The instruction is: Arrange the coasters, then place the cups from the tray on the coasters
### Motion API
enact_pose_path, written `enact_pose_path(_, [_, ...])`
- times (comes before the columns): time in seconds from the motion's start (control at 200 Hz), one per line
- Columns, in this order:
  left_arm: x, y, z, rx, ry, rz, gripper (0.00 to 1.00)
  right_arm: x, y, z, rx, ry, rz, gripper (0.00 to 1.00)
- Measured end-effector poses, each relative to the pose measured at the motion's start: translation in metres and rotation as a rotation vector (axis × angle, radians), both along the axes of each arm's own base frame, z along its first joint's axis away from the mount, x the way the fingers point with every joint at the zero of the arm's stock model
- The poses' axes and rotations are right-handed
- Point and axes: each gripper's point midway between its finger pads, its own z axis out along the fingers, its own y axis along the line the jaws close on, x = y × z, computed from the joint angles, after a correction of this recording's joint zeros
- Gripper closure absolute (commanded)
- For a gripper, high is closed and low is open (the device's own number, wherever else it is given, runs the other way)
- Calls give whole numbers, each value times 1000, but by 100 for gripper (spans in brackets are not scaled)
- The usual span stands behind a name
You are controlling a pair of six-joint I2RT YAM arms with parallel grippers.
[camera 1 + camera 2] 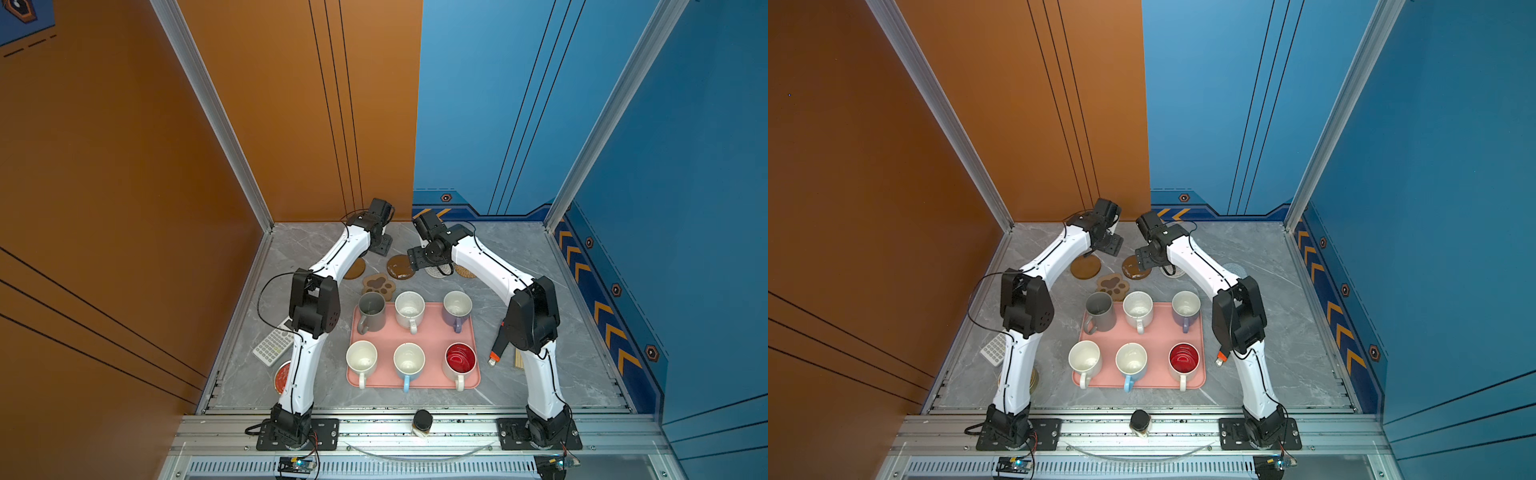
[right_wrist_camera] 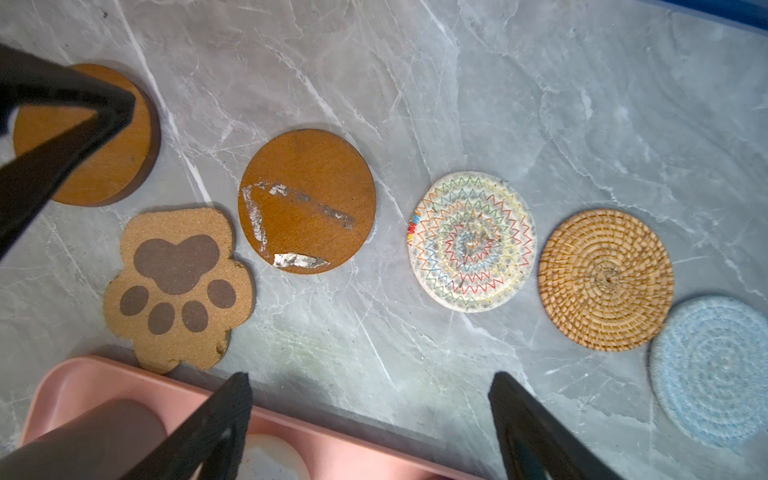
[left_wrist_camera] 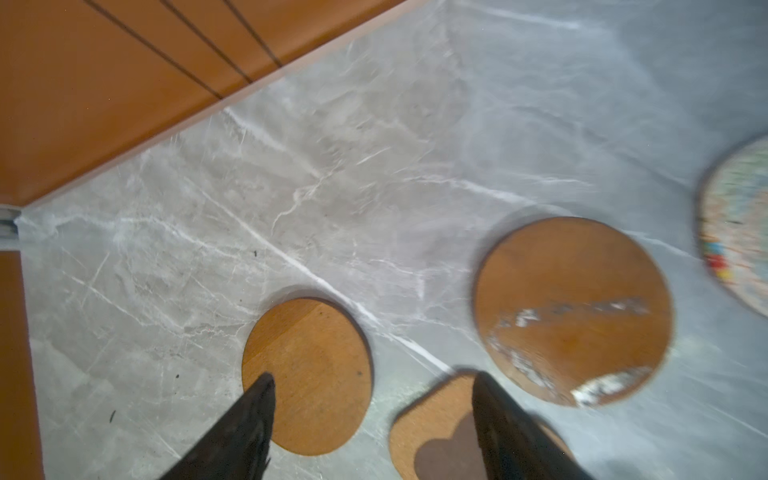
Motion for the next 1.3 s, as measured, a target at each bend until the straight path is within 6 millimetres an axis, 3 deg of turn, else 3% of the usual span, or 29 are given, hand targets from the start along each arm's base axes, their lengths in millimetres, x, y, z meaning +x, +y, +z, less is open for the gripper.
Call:
enact_pose_path(0.075, [-14,-16,9,-13,3,-60,24,-3,-4,7,7,-12,-4,11])
enact_pose_path(0.16, [-27,-28,6,-23,34,-114,24,-6,-11,15,14,-23,-11,11])
enact_pose_path(0.36, [-56,-26,-33,5,177,-163,27,-8,-29,28,35,-50,-39,11])
enact_pose_path(0.556, [-79,-30,-57,9,270,-197,27,-8,-46,22,50,-35,-64,11])
enact_pose_path(0.986, [-107,-35,-86,20,369,-251,26,-15,-52,5,64,7,-80,11])
enact_pose_path(1.297, [-110,-34,-89,26,383,-250,26,-15,-51,9,76,0,-77,11])
